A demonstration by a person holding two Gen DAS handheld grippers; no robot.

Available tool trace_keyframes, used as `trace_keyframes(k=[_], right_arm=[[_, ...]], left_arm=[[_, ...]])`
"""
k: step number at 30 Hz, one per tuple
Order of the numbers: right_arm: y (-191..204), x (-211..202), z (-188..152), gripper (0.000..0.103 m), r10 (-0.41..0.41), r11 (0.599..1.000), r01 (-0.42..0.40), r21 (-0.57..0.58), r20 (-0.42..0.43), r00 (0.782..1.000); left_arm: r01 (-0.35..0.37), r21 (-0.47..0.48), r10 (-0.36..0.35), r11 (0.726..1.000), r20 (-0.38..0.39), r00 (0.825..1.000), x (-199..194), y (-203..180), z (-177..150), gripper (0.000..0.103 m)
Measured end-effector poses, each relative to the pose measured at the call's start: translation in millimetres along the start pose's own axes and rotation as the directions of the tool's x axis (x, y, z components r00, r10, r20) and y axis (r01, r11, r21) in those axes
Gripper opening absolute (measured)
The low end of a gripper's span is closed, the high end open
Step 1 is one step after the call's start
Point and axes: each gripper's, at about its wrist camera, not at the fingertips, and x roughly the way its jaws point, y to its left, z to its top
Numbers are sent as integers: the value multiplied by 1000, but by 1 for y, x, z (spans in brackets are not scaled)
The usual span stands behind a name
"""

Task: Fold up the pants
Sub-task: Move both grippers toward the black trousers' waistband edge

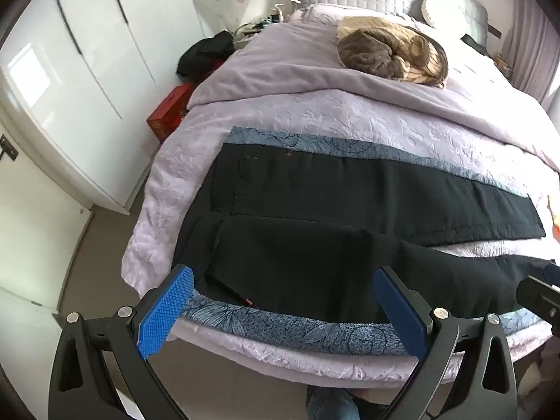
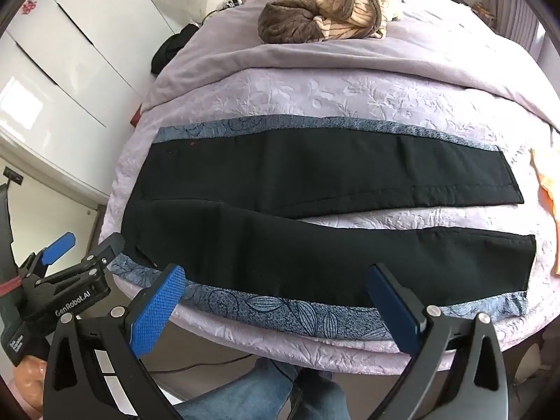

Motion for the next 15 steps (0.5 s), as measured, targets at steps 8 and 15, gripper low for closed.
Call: trace_keyframes(k=[8, 15], right_arm=[[-1, -12, -10, 103, -2, 1000, 2, 0, 5, 1000], [-9, -17, -31, 103, 13, 1000, -13, 25, -8, 1000]], left_arm=[[-20, -19, 20, 1000, 5, 1000, -19, 6, -24, 103], [-55, -7, 55, 998, -15, 998, -30, 16, -36, 103]])
